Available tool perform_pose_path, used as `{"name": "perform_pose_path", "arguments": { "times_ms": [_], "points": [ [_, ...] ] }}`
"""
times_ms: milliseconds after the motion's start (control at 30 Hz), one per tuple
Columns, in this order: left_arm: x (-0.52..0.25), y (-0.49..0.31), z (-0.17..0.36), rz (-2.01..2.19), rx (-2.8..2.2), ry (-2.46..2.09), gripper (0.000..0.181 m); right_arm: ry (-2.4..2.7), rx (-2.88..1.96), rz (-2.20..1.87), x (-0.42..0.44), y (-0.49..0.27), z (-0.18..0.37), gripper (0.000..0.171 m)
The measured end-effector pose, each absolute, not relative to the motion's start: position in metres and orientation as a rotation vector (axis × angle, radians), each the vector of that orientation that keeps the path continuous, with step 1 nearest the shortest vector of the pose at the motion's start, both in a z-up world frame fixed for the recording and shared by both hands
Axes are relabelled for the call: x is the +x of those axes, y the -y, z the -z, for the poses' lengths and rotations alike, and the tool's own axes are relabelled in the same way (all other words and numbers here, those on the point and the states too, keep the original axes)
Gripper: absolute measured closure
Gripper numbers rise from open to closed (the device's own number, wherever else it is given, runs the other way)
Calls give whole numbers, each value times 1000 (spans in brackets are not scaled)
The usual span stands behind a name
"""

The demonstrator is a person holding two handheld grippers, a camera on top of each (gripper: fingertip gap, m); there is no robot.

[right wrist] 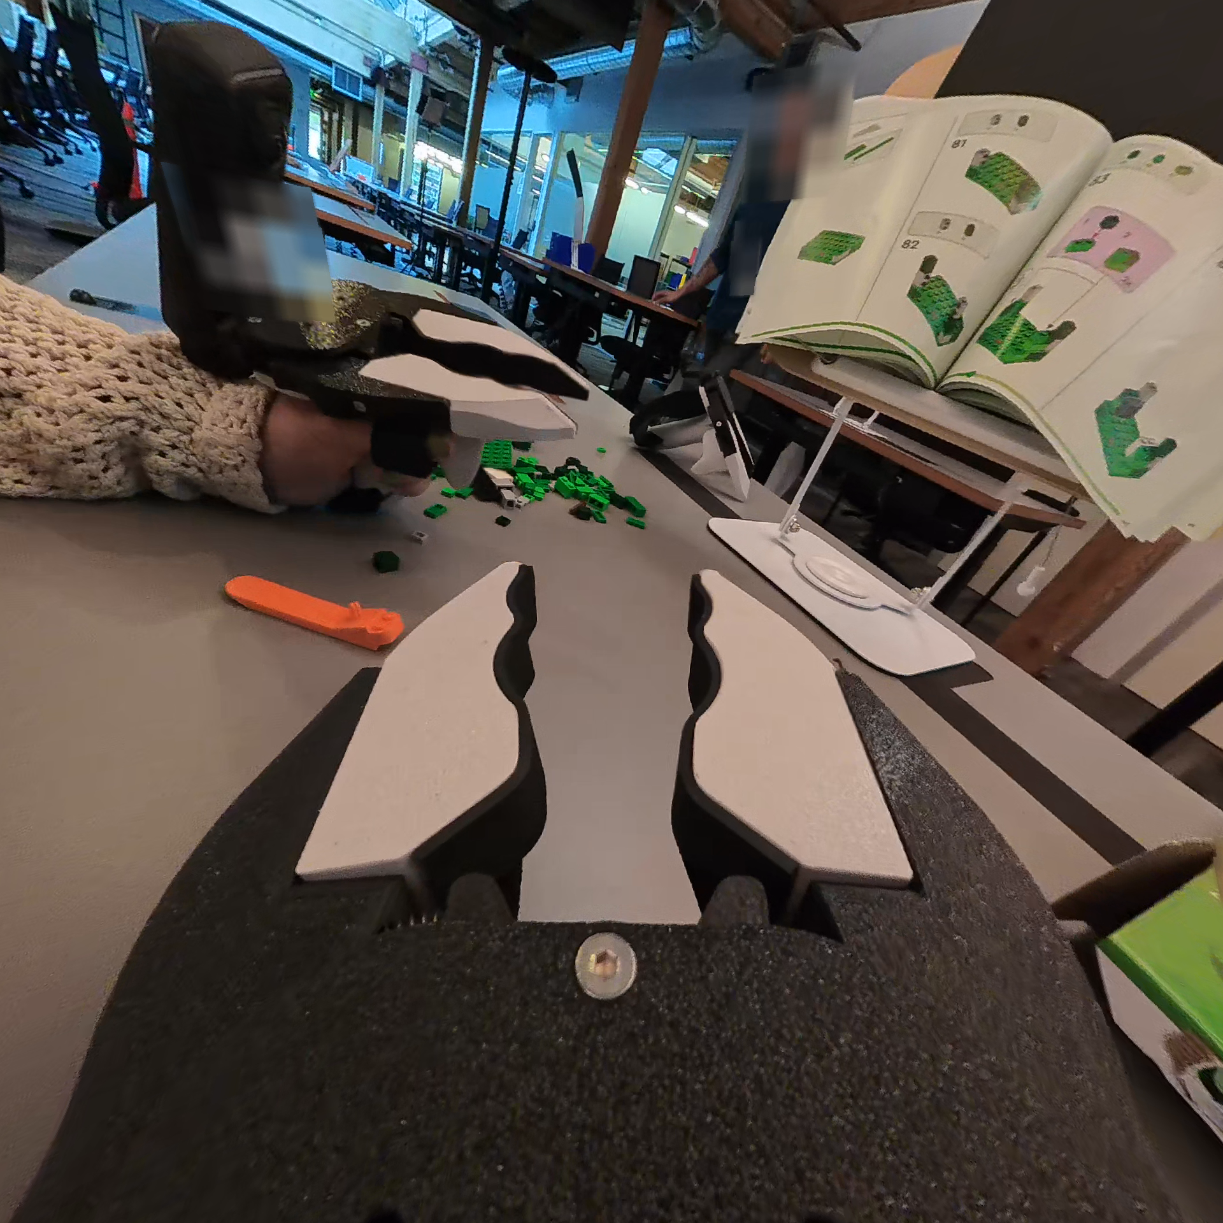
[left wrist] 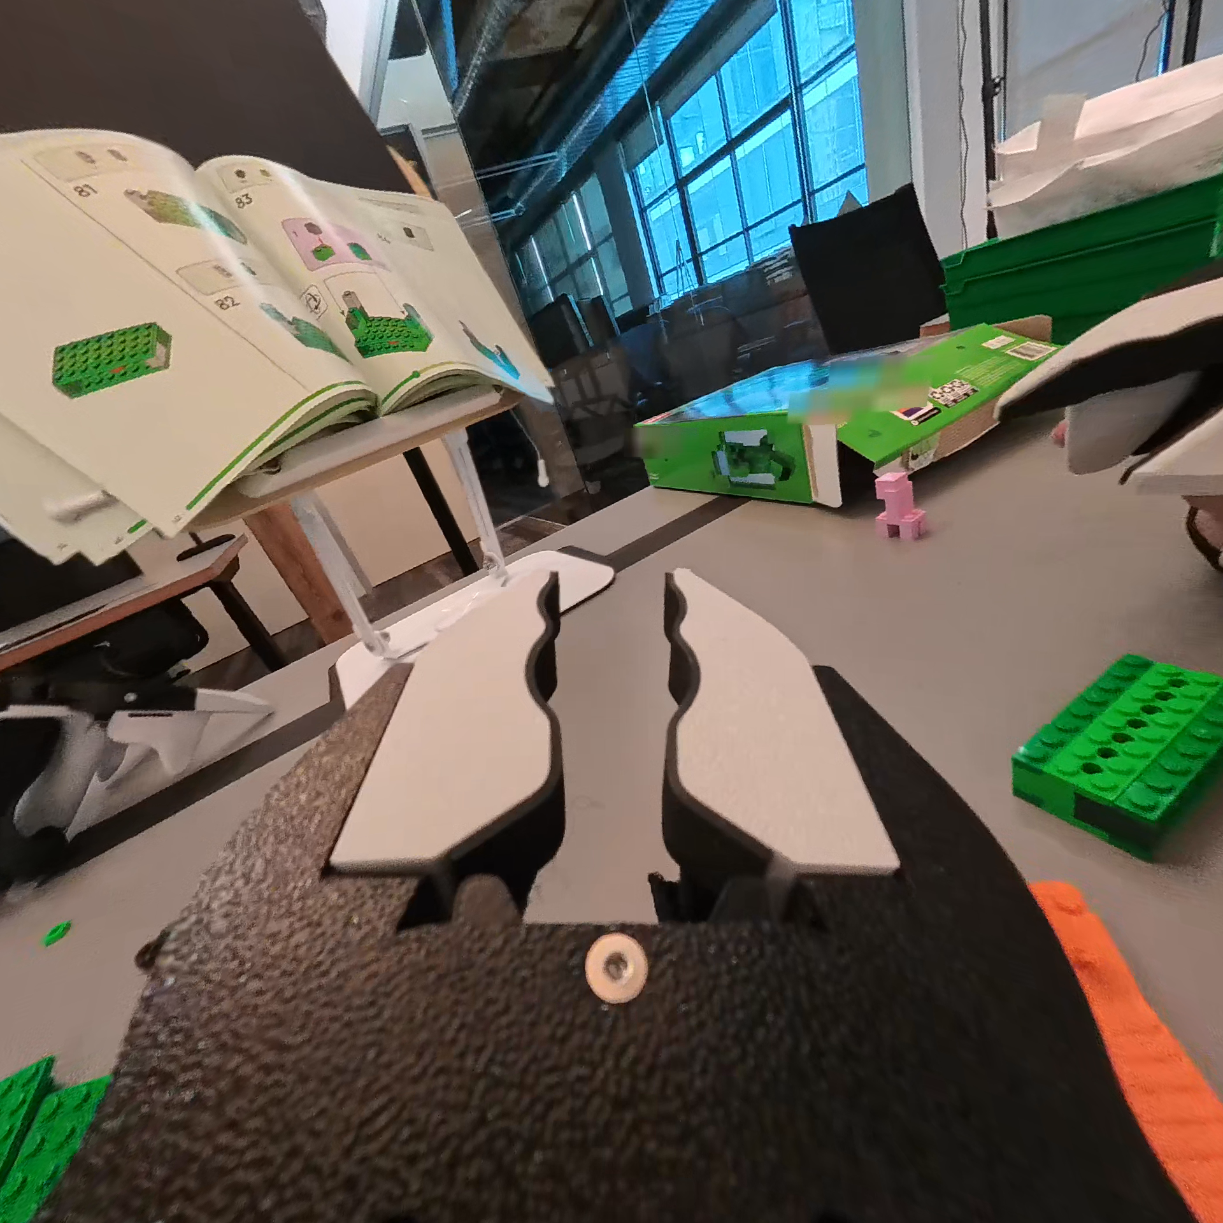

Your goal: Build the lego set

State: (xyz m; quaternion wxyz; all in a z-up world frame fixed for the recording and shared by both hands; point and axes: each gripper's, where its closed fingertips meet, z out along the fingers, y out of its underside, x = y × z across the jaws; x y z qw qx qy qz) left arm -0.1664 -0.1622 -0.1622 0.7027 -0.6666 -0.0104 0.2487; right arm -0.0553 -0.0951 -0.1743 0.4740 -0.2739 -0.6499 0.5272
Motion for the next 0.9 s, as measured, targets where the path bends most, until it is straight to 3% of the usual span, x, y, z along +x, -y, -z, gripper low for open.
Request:
{"name": "perform_pose_path", "arguments": {
  "times_ms": [500, 900],
  "points": [
    [-90, 151, 188, -458, -1590, -391, 160, 1546, -637, -1306, -39, 96, 166, 140],
    [-82, 154, 190, -524, -1584, -447, 163, 1544, -671, -1253, -44, 91, 170, 144]
  ]
}}
